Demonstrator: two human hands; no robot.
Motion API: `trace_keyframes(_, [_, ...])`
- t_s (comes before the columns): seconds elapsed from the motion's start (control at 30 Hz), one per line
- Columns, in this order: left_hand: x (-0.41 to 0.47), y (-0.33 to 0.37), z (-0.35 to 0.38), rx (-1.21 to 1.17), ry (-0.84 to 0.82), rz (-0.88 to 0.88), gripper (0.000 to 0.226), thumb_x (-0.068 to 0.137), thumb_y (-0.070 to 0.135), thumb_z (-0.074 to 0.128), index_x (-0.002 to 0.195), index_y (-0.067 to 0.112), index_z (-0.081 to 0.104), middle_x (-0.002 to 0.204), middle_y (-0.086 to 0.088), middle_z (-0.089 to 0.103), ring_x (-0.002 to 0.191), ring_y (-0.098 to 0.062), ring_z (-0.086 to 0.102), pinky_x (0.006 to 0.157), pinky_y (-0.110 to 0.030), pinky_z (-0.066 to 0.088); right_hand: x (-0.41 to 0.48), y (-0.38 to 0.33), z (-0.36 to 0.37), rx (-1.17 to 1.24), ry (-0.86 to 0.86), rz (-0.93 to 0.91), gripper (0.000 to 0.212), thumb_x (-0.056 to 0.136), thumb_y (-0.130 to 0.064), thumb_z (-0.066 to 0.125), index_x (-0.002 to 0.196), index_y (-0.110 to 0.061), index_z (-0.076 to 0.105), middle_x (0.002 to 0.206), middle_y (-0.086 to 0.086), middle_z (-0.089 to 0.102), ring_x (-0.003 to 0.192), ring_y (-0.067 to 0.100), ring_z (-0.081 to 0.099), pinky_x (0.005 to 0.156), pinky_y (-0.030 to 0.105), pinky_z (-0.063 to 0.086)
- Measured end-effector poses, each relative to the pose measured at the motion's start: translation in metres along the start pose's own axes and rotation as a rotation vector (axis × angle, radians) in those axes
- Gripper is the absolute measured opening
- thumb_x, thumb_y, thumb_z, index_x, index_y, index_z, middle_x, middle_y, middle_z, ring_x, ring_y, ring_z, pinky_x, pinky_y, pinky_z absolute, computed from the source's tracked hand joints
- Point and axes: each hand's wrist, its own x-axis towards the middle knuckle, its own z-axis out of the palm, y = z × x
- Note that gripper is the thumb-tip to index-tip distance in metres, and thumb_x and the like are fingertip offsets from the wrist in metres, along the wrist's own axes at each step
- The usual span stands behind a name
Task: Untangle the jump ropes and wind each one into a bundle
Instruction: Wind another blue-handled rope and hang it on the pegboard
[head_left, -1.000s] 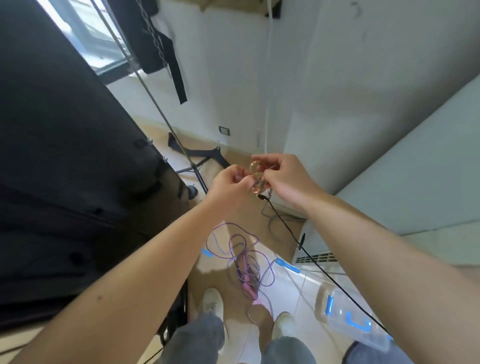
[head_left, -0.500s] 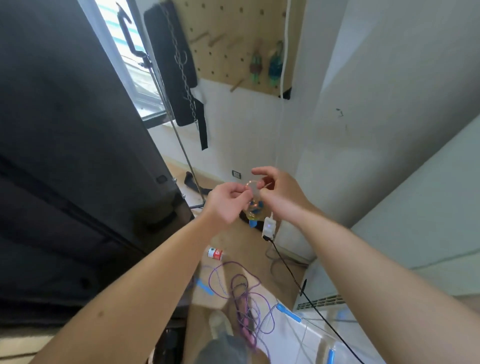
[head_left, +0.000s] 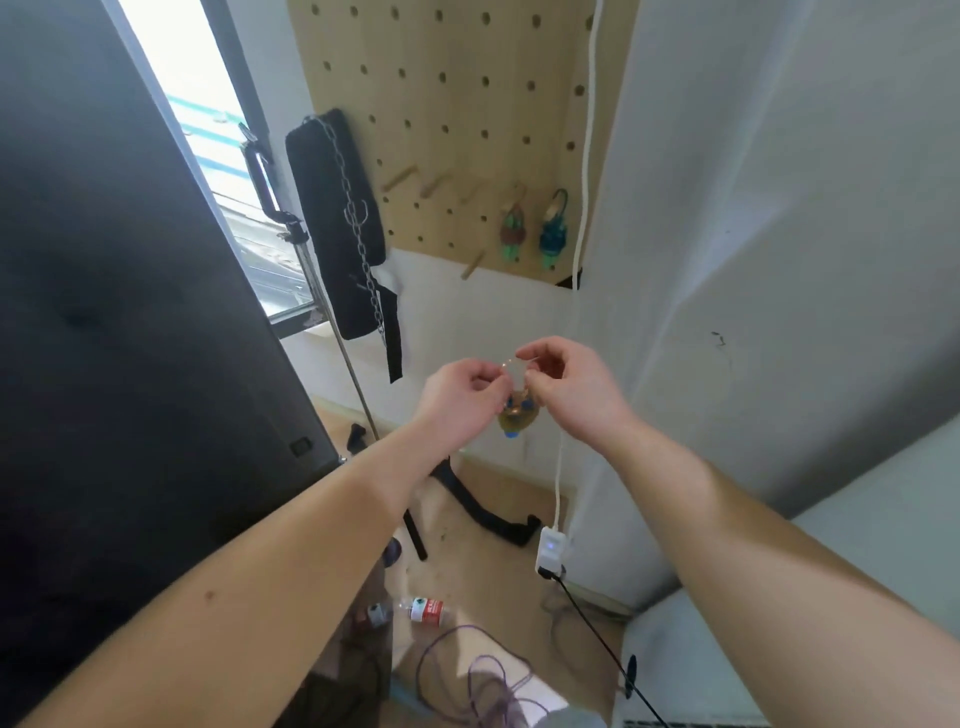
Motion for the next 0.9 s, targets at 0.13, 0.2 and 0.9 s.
trace_keyframes(0.13, [0.021, 0.009, -0.011, 0.017, 0.051, 0.0, 0.015, 0.089, 0.035, 0.058, 0.087, 0.025, 0.07, 0.081, 0.005, 0.074, 0.081, -0.016, 0.072, 0.072, -0.041, 0.062, 0.024, -0.011, 0.007, -0.02, 0.013, -0.001, 0.019, 0.089, -0.016, 0.062, 0.101, -0.03, 0.066, 0.086, -0.011, 0.064, 0.083, 0.008, 0.063, 0.077, 0.029, 0.054])
trace_keyframes(0.2, [0.032, 0.013, -0.015, 0.037, 0.048, 0.0, 0.018, 0.089, 0.037, 0.057, 0.085, 0.026, 0.07, 0.079, 0.005, 0.075, 0.081, -0.015, 0.073, 0.074, -0.043, 0.062, 0.038, -0.016, 0.008, -0.039, 0.018, -0.007, 0.016, 0.091, -0.018, 0.06, 0.101, -0.029, 0.066, 0.088, -0.01, 0.066, 0.085, 0.01, 0.065, 0.081, 0.035, 0.058])
trace_keyframes(0.9, [0.282, 0.065, -0.094, 0.088, 0.114, 0.063, 0.009, 0.088, 0.03, 0.068, 0.097, 0.026, 0.068, 0.077, 0.009, 0.076, 0.07, -0.001, 0.071, 0.061, -0.024, 0.051, 0.326, -0.044, 0.0, -0.18, -0.083, -0.147, 0.014, 0.089, -0.019, 0.066, 0.1, -0.024, 0.073, 0.091, -0.015, 0.069, 0.086, -0.001, 0.063, 0.071, 0.017, 0.047])
